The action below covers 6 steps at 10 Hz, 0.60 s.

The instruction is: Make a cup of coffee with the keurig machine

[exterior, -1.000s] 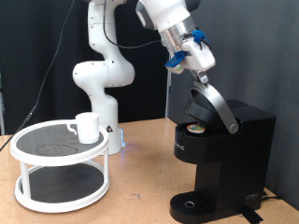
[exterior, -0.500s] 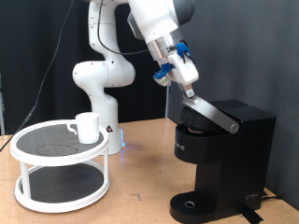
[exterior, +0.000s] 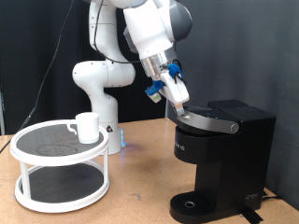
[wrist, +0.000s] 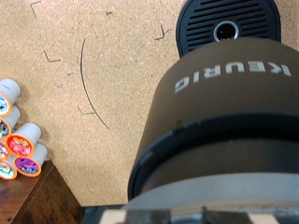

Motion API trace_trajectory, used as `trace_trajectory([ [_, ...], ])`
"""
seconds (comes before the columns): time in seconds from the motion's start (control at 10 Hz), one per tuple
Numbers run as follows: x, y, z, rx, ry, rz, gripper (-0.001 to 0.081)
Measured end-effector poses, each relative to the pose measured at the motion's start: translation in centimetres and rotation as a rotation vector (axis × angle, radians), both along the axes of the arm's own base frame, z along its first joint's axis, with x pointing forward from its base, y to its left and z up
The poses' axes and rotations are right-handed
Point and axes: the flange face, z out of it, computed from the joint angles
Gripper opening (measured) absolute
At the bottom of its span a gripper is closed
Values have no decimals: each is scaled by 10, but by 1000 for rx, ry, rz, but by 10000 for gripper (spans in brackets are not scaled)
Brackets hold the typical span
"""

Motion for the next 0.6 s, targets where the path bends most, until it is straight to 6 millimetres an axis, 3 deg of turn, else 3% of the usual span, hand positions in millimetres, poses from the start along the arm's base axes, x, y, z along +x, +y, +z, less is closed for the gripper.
trace_trajectory([
  [0.3, 3, -2, -26, -11, 23, 2, 0],
  [0.6, 5, -4, -30, -18, 14, 4, 0],
])
